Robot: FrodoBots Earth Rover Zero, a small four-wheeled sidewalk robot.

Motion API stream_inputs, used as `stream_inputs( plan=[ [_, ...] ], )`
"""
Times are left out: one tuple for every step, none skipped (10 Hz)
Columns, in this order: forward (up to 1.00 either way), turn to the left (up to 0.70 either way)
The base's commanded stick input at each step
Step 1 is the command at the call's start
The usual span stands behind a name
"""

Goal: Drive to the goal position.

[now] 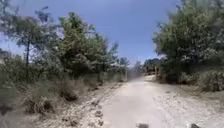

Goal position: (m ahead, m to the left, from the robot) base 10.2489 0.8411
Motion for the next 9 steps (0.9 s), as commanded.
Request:
stream_inputs(
  plan=[
    [0.30,0.00],
    [0.30,0.00],
    [0.30,0.00],
    [0.30,0.00],
    [0.30,-0.37],
    [0.30,-0.75],
    [0.30,-0.75],
    [0.30,-0.75],
    [0.30,-0.75]
  ],
)
